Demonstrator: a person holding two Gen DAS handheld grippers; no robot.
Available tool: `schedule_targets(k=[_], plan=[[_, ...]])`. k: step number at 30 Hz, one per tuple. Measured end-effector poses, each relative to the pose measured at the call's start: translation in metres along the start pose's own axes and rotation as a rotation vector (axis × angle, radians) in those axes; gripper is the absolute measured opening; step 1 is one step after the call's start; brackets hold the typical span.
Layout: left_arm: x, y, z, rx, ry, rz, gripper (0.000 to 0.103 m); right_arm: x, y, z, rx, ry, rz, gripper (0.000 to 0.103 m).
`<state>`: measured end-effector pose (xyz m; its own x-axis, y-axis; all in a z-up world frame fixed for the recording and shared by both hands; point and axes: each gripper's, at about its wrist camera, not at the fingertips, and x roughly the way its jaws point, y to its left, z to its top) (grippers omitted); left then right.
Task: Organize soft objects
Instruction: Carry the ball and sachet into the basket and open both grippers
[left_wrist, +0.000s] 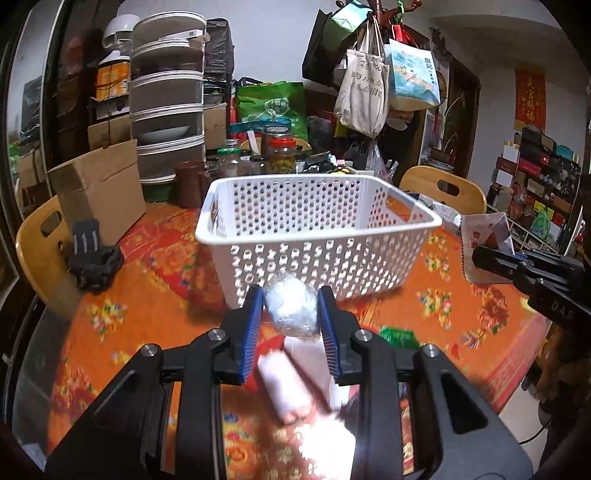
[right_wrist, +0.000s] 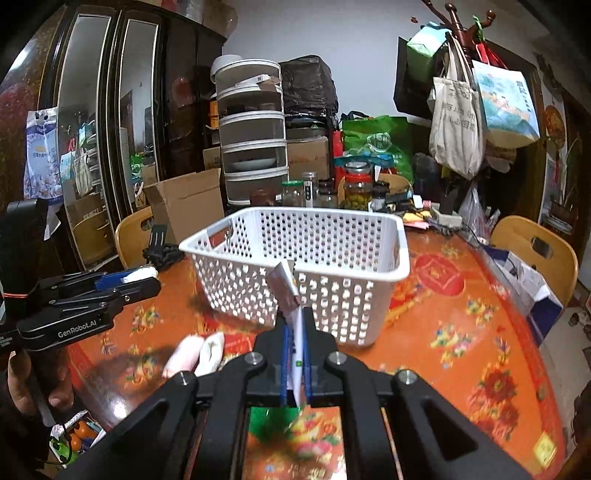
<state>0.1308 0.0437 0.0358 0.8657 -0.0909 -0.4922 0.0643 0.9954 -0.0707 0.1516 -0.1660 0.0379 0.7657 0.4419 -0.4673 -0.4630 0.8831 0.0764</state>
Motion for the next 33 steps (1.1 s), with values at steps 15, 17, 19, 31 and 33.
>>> schedule_targets(k=[15,17,19,31,33], plan=[[0.06,0.006,0.099,0.004,0.063,-0.02,0.028,0.059,-0.024,0.075,0.021,0.068,-0.011,0.005],[0.072,0.005,0.111,0.01,0.078,-0.017,0.028,0.068,-0.027,0.083,0.025,0.079,-0.013,0.005],[0.082,0.004,0.12,0.011,0.09,-0.015,0.028,0.078,-0.028,0.091,0.023,0.091,-0.023,0.005],[0.166,0.011,0.153,-0.001,0.24,0.014,0.028,0.15,-0.048,0.115,0.035,0.245,-0.076,0.005],[0.183,0.013,0.153,-0.007,0.278,0.025,0.028,0.164,-0.052,0.116,0.048,0.288,-0.079,0.005]])
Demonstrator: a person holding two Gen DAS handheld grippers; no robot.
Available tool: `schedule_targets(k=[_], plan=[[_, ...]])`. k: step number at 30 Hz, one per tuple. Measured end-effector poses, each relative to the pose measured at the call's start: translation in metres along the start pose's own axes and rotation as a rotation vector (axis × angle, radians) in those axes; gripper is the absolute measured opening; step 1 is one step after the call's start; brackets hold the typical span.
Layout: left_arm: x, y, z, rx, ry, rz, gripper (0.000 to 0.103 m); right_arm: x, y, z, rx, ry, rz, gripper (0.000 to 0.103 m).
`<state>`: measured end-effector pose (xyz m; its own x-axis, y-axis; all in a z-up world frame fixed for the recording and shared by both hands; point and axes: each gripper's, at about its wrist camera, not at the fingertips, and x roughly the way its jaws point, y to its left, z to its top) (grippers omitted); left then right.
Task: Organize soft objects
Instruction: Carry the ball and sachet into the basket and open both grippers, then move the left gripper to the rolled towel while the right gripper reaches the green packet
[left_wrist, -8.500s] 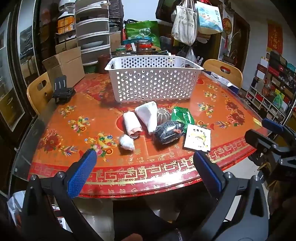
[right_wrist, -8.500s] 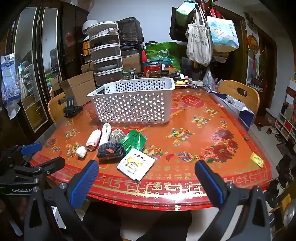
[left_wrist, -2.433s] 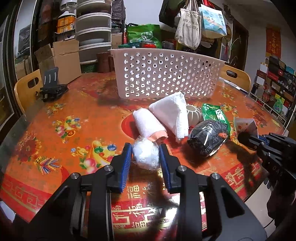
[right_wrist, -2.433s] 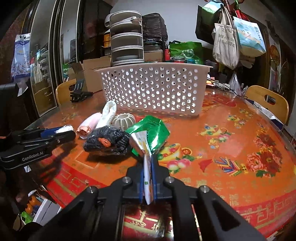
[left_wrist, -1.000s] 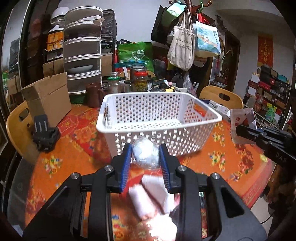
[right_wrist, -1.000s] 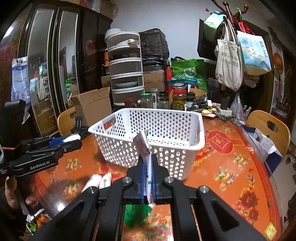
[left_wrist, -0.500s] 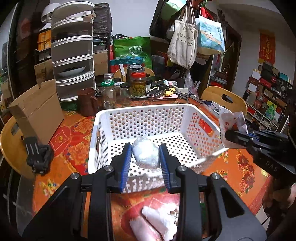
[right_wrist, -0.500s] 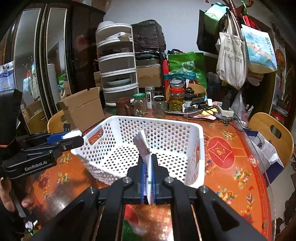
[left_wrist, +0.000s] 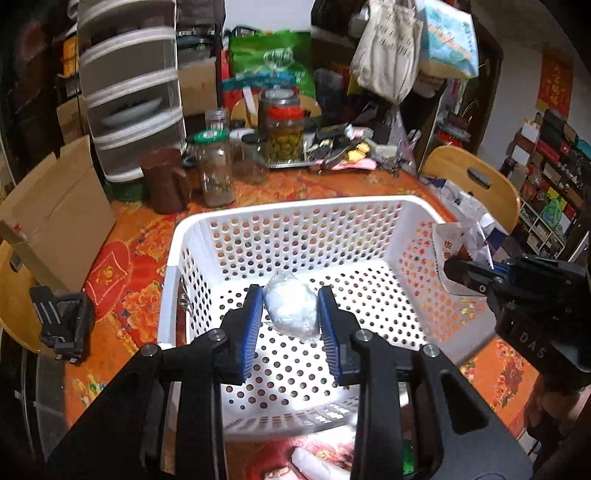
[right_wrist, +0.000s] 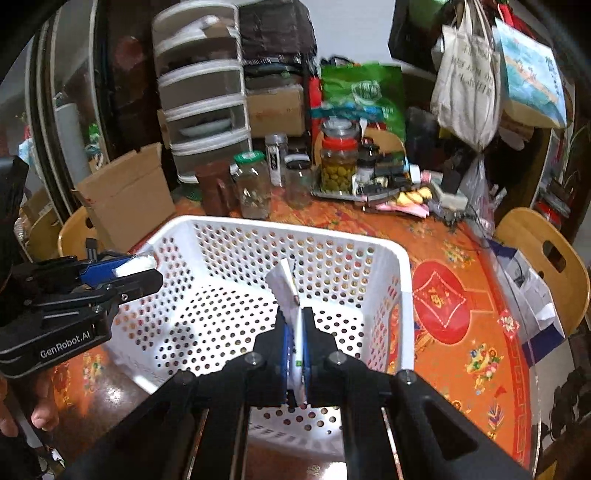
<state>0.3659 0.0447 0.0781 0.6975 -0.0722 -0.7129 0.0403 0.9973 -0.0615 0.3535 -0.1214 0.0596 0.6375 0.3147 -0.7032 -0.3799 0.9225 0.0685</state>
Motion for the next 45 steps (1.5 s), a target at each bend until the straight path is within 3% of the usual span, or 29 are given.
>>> schedule_targets(k=[15,19,22,24,27,29,34,38,42,45], plan=[[0.084,0.001,0.007,-0.015,0.221,0.025,0.028,0.079,0.002,0.003,0.004,0.287,0.005,0.005],[0.102,0.0,0.003,-0.021,0.277,0.028,0.028,0.089,0.011,0.003,-0.023,0.323,0.007,0.006],[0.104,0.002,0.003,-0.032,0.277,0.025,0.028,0.098,0.013,0.003,-0.027,0.359,0.003,0.017],[0.101,0.002,0.004,-0.024,0.264,0.039,0.029,0.099,0.013,0.002,-0.03,0.354,0.0,0.032],[0.099,0.004,0.004,-0.031,0.256,0.029,0.038,0.094,0.012,0.004,-0.029,0.325,0.003,0.043],[0.096,0.006,0.004,-0.039,0.242,0.029,0.052,0.09,0.011,0.007,-0.025,0.309,0.008,0.049],[0.079,0.01,0.007,-0.044,0.186,0.025,0.07,0.077,0.007,0.009,-0.014,0.267,0.018,0.06],[0.06,0.015,0.009,-0.054,0.142,0.027,0.089,0.058,0.0,0.011,0.006,0.214,0.037,0.075],[0.036,0.014,0.01,-0.033,0.083,0.045,0.096,0.037,-0.005,0.012,0.021,0.163,0.057,0.08],[0.015,0.014,0.01,-0.026,0.039,0.059,0.103,0.022,-0.008,0.012,0.028,0.133,0.043,0.098]])
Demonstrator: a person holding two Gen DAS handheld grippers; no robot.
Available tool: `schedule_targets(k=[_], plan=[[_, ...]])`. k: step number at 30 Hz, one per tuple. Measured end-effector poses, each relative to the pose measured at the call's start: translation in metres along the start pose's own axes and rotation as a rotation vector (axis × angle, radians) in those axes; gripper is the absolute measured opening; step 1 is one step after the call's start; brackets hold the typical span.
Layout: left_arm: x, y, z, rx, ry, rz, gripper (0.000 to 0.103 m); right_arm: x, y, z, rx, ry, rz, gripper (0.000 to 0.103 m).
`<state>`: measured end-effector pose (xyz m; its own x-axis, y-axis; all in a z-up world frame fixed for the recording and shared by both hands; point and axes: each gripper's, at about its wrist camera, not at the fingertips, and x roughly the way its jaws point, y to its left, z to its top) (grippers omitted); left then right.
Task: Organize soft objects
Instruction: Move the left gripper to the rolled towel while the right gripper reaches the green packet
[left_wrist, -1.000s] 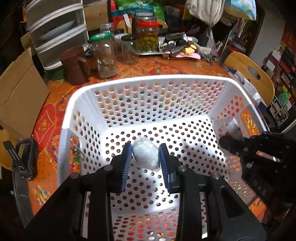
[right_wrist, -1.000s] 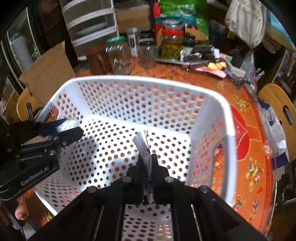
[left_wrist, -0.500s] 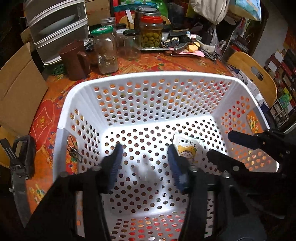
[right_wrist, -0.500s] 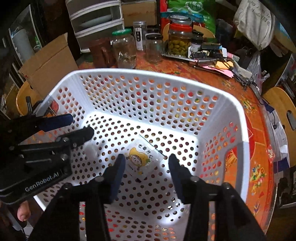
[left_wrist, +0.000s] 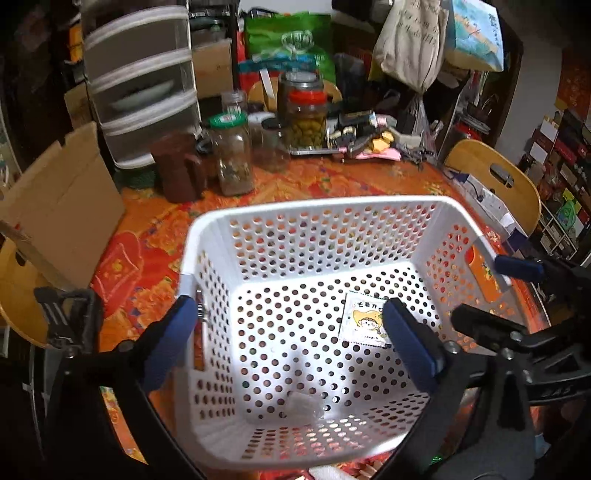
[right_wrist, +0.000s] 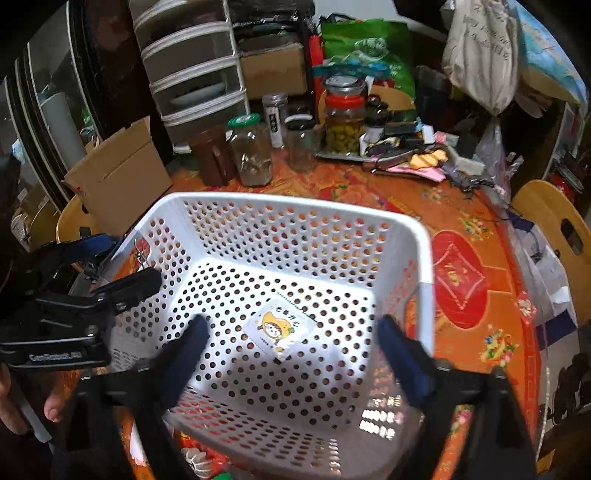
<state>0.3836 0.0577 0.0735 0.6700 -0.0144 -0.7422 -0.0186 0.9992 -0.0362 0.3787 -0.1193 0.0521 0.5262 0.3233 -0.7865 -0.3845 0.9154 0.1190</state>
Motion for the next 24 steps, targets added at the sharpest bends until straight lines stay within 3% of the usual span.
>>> schedule_targets(k=[6,13,24], plan=[[-0.033,-0.001,-0.014,0.035,-0.041,-0.025,0.103,-0.027,-0.005,-0.011,0.014,-0.064,0.005,0.101],[-0.075,0.004,-0.043,0.008,-0.104,0.031,0.103,-0.053,-0.005,-0.037,0.021,-0.109,-0.018,0.101],[-0.138,0.016,-0.12,-0.009,-0.181,-0.033,0.103,-0.1,0.019,-0.111,-0.02,-0.213,-0.018,0.101]])
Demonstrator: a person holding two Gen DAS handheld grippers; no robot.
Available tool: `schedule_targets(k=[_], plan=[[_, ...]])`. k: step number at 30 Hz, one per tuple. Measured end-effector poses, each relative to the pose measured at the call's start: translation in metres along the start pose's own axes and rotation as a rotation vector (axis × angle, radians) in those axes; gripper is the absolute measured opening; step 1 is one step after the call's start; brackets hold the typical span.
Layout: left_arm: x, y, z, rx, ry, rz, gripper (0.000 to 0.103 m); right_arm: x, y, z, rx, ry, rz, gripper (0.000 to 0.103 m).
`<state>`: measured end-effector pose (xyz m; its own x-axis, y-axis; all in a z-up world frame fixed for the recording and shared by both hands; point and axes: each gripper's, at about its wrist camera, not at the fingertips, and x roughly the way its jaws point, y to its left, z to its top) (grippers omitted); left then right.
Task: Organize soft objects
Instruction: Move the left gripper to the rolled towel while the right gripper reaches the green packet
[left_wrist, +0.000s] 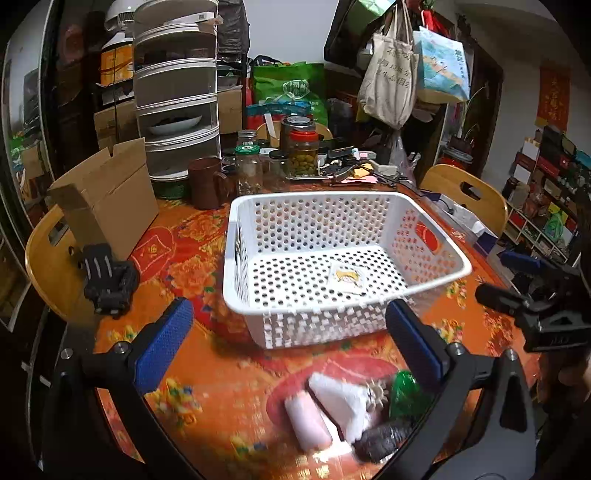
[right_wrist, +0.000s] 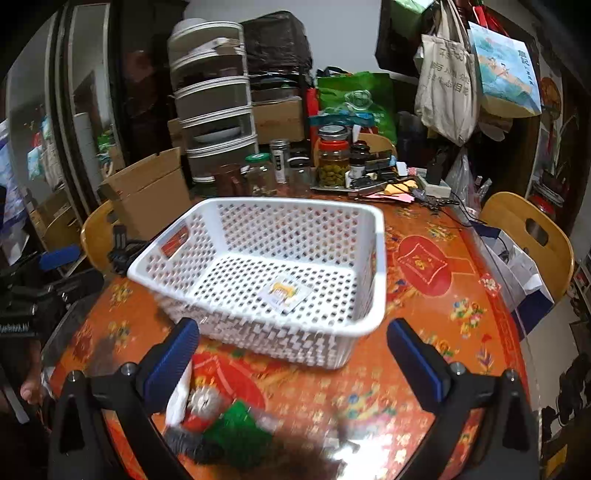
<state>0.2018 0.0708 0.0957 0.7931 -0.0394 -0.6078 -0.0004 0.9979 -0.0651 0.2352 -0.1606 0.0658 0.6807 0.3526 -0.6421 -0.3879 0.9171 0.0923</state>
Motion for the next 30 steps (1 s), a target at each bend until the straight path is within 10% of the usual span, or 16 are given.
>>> schedule_targets(k=[15,30], plan=[[-0.027,0.002,-0.129,-0.067,0.013,-0.04,0.103,-0.005,0.011,-0.13,0.097,0.031,0.077,0.093],[0.037,0.012,-0.156,-0.103,0.1,-0.051,0.097,0.027,0.023,-0.144,0.122,0.087,0.135,0.058]])
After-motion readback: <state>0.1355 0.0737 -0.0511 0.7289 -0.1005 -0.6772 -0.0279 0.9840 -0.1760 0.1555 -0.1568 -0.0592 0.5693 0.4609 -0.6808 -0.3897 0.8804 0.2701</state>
